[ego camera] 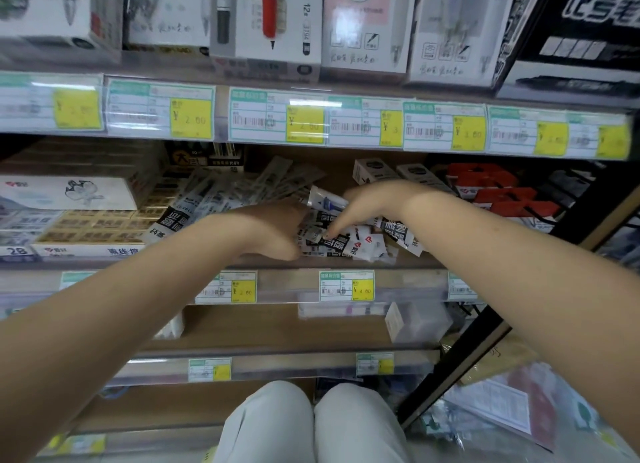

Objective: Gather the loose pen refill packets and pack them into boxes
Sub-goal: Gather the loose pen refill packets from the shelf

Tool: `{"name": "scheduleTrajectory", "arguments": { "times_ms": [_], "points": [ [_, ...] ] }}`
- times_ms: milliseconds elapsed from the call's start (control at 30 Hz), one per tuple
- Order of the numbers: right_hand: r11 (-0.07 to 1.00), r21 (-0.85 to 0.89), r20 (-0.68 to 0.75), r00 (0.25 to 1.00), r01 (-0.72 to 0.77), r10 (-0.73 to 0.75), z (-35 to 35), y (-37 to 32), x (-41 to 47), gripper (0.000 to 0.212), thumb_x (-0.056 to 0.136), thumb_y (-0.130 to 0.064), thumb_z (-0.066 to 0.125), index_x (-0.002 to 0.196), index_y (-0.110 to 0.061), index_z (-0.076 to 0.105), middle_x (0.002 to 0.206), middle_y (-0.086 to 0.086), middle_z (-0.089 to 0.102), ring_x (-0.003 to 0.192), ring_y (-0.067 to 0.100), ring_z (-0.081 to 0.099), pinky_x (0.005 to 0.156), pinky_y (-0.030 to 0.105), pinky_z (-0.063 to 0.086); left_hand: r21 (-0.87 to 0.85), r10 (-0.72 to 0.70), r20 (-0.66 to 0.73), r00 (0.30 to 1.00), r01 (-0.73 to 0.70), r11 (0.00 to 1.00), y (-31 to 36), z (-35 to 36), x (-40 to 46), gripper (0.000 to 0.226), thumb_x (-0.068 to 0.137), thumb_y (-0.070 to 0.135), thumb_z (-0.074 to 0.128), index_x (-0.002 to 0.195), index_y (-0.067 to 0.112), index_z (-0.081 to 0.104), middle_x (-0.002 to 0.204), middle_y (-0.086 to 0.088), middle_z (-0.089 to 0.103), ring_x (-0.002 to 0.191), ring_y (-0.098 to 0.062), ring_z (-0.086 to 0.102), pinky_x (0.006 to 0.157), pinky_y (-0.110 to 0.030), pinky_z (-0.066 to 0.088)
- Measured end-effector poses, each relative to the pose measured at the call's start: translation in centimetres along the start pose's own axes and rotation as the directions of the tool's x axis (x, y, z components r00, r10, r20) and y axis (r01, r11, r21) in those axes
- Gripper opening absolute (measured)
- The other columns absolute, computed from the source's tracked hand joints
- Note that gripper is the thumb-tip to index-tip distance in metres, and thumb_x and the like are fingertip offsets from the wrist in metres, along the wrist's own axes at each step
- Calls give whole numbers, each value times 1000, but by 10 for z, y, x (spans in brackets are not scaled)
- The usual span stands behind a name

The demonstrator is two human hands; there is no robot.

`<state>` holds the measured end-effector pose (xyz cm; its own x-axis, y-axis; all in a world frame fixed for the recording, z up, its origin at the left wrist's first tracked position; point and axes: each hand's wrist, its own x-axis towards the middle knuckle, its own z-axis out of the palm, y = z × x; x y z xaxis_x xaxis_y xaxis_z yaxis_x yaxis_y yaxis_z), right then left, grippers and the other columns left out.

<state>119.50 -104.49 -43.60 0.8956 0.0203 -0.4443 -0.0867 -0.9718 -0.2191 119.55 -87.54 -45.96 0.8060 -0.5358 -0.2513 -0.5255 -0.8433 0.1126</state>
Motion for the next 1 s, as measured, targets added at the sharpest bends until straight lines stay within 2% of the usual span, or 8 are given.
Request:
{"name": "scheduleTrajectory", "arguments": {
  "times_ms": [100,200,300,400,467,633,900,1000],
  "points": [
    [999,38,22,1000,-5,4,-1,-4,0,80,68,-59,71,129,-13,45,119,3,48,114,21,47,101,36,40,21,17,-28,999,-16,1000,-1,1,5,74,83,19,59,148,19,23,148,-6,34,130,-23,41,98,-31,42],
    [1000,17,47,999,-13,12,1,-9,2,87,61,-66,72,128,-16,48,124,1,50,116,22,48,102,37,40,51,34,-27,999,-33,998,0,-1,9,61,82,19,59,139,17,37,132,-6,49,112,-22,52,87,-31,48],
    [999,-50,39,999,-17,19,3,-15,5,72,55,-68,73,105,-18,58,105,0,61,97,19,59,88,32,49,81,38,-50,998,-34,996,2,-4,10,52,82,19,61,131,12,45,116,-7,55,95,-20,54,71,-26,43],
    [992,-125,4,1000,-2,3,5,-22,4,58,63,-60,74,96,-15,54,87,-2,58,83,17,59,65,25,46,118,43,-125,991,-29,993,6,1,11,68,83,21,65,140,7,30,130,-14,46,109,-26,52,78,-28,43],
    [987,-159,-33,999,8,-14,8,-25,3,55,67,-52,75,102,-15,52,94,1,56,89,20,58,66,24,45,146,45,-178,983,-19,989,7,6,13,83,81,23,68,145,6,17,142,-19,31,123,-34,45,89,-33,42],
    [993,-118,-69,998,7,-15,15,-26,3,44,68,-40,78,93,-11,55,76,0,56,68,16,56,52,21,42,154,78,-222,972,-44,987,3,9,16,91,74,30,74,144,9,19,143,-16,24,128,-36,38,99,-43,43],
    [997,-80,-112,994,-15,6,15,-22,-1,37,67,-39,75,73,-15,49,75,2,53,65,16,53,51,21,39,258,110,-333,936,-22,966,9,13,15,86,77,39,71,143,13,22,141,-15,32,127,-34,38,91,-41,43],
    [998,-50,-126,992,-29,23,7,-19,-5,35,68,-38,74,80,-12,54,79,3,54,70,18,55,54,22,43,266,126,-375,918,-23,964,12,10,14,92,76,35,71,146,13,15,144,-15,27,133,-34,30,96,-41,40]
  ]
}}
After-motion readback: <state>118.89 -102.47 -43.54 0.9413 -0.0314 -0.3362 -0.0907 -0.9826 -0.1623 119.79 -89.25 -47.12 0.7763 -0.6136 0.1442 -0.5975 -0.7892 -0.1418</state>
